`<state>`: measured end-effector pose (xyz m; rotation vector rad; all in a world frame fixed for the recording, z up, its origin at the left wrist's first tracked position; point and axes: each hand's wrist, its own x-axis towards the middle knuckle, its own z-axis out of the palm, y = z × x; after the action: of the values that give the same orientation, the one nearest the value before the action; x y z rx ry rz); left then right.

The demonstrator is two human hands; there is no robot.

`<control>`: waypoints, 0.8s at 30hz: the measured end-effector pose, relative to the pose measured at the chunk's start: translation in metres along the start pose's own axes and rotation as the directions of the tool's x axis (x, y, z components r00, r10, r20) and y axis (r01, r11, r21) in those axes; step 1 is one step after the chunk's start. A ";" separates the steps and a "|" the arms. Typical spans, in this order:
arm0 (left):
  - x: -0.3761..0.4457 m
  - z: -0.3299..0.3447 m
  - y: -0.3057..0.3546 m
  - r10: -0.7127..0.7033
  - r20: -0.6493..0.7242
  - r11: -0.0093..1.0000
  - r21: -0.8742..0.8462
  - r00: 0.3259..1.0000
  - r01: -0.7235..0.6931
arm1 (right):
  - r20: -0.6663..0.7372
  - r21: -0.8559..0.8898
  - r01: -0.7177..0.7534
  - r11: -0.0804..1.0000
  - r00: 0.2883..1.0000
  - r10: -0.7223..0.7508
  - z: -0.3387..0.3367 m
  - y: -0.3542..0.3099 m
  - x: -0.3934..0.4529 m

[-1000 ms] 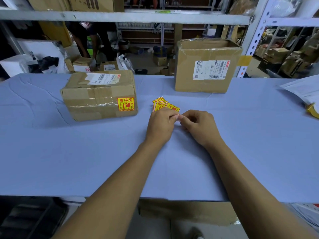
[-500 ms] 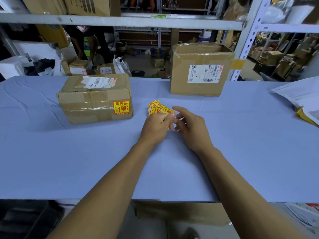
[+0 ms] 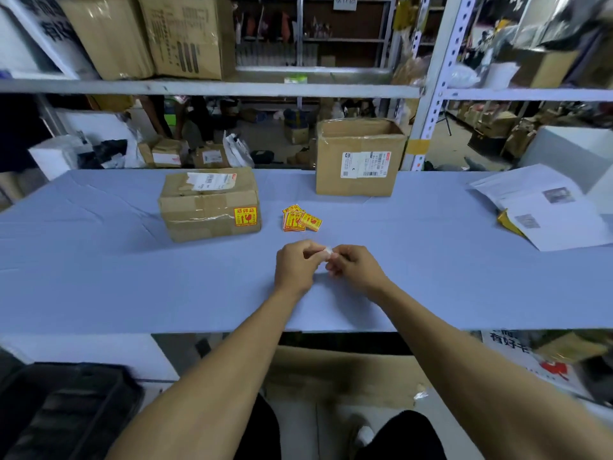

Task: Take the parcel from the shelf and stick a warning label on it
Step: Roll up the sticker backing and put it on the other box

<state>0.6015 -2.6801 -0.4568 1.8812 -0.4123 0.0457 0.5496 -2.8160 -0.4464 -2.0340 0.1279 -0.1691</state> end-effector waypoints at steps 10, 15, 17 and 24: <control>-0.021 -0.048 0.081 0.091 0.171 0.996 -0.038 0.981 -0.086 | 0.003 0.066 0.048 0.997 0.999 -0.049 -0.036 -0.073 -0.039; 0.020 -0.065 0.120 0.125 0.180 0.980 0.131 0.976 -0.150 | -0.062 -0.001 0.090 0.996 0.994 -0.090 -0.061 -0.113 0.002; 0.052 -0.068 0.132 0.166 0.157 0.946 0.254 0.974 -0.203 | -0.156 -0.077 0.096 0.992 0.982 -0.107 -0.071 -0.119 0.031; 0.205 -0.033 0.150 0.181 0.208 0.819 0.510 0.961 -0.265 | -0.168 -0.685 -0.019 0.728 0.977 -0.133 -0.126 -0.113 0.167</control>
<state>0.7532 -2.7459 -0.2615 2.3869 -0.7909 0.1951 0.6937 -2.9027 -0.2784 -2.7678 0.2936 -0.4268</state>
